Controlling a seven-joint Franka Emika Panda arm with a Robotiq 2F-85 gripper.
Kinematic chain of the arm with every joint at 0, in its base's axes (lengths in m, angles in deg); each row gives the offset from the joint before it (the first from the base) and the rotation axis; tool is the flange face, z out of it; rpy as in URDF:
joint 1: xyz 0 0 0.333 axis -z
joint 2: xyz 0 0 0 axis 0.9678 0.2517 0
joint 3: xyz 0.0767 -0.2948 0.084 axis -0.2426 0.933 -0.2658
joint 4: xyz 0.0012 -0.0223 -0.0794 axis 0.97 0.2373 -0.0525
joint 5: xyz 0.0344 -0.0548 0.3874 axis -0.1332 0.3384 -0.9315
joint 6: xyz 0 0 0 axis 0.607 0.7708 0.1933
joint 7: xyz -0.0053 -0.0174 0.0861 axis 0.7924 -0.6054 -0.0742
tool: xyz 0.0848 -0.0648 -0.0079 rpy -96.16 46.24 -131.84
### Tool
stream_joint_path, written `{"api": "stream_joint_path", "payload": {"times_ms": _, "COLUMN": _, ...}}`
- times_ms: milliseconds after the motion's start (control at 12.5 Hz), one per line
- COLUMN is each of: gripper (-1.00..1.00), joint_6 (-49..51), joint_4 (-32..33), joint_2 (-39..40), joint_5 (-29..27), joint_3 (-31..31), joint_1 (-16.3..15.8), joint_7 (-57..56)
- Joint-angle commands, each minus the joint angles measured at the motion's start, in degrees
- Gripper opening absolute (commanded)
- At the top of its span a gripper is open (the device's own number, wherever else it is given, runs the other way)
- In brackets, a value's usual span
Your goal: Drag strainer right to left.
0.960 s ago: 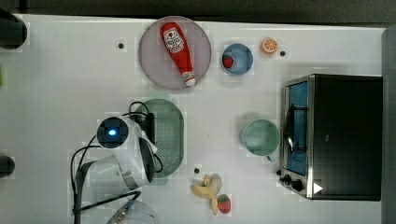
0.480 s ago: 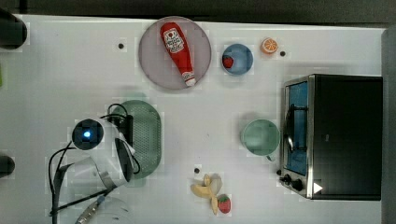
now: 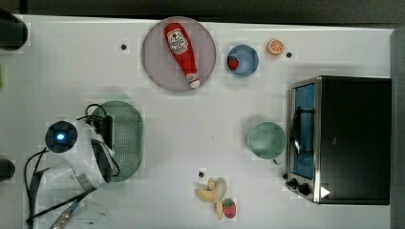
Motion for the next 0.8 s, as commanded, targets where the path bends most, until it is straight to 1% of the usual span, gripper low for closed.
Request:
{"api": "stream_joint_path", "payload": {"times_ms": 80, "gripper": 1.00, "joint_6": -0.02, "joint_4": -3.78, "joint_2": 1.82, "joint_5": 0.40, "joint_3": 0.43, "joint_1": -2.12, "joint_7": 5.64}}
{"api": "stream_joint_path", "payload": {"times_ms": 400, "gripper": 1.00, "joint_6": 0.05, "joint_4": -7.51, "joint_2": 4.09, "joint_5": 0.35, "joint_3": 0.45, "joint_1": -4.24, "joint_7": 5.78}}
{"api": "stream_joint_path", "payload": {"times_ms": 800, "gripper": 1.00, "joint_6": 0.07, "joint_4": -10.16, "joint_2": 5.83, "joint_5": 0.06, "joint_3": 0.44, "joint_1": -5.81, "joint_7": 5.92}}
